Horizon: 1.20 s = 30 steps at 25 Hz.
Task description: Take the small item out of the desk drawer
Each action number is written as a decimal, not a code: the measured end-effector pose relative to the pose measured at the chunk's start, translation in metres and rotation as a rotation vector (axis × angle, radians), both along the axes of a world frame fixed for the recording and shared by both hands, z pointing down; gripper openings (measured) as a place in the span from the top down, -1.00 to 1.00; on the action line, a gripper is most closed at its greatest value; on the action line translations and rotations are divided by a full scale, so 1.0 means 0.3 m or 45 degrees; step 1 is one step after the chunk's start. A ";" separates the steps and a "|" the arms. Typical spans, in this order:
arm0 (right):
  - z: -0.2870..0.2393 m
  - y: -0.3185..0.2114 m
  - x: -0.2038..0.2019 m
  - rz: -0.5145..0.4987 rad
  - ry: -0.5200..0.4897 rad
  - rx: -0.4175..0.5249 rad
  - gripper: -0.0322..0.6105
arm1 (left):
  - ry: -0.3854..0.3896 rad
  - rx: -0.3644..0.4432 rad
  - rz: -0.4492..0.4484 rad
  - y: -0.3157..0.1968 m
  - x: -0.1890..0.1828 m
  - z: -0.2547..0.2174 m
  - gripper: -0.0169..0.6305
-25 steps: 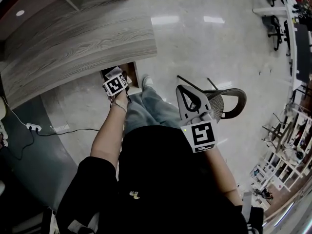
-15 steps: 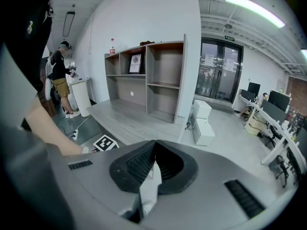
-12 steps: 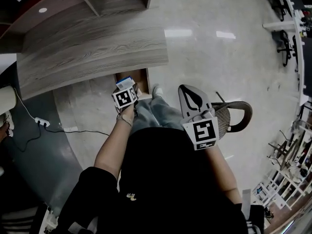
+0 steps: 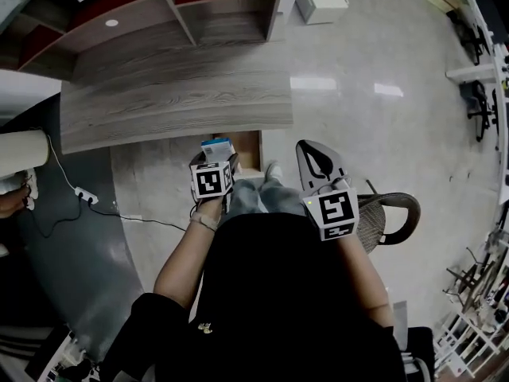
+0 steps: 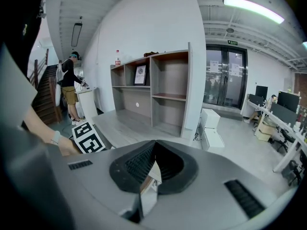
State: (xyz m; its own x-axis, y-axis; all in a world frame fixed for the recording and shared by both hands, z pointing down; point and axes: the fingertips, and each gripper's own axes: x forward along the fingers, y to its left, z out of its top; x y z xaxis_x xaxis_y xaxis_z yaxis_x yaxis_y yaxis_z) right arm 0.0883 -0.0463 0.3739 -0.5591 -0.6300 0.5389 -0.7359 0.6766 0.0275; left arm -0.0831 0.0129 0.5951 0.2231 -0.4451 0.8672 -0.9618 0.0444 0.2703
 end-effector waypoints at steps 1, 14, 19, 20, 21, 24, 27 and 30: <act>-0.011 -0.010 -0.008 -0.007 -0.011 0.007 0.91 | -0.003 0.019 0.011 -0.010 -0.006 -0.040 -0.39; -0.179 -0.104 -0.089 -0.079 -0.155 0.099 0.91 | -0.076 0.497 0.062 -0.185 -0.106 -0.634 -0.39; -0.254 -0.152 -0.107 -0.092 -0.196 0.154 0.91 | -0.071 0.759 0.042 -0.243 -0.127 -0.866 -0.39; -0.270 -0.161 -0.112 -0.095 -0.203 0.165 0.91 | -0.066 0.810 0.035 -0.250 -0.131 -0.905 -0.39; -0.285 -0.170 -0.119 -0.100 -0.211 0.176 0.91 | -0.060 0.860 0.027 -0.256 -0.136 -0.942 -0.39; -0.327 -0.195 -0.145 -0.120 -0.228 0.210 0.91 | -0.059 1.005 0.003 -0.268 -0.159 -1.046 -0.39; -0.370 -0.212 -0.163 -0.135 -0.246 0.239 0.91 | -0.082 1.131 -0.025 -0.275 -0.188 -1.134 -0.39; -0.410 -0.221 -0.178 -0.149 -0.268 0.264 0.91 | -0.095 1.204 -0.056 -0.279 -0.218 -1.191 -0.39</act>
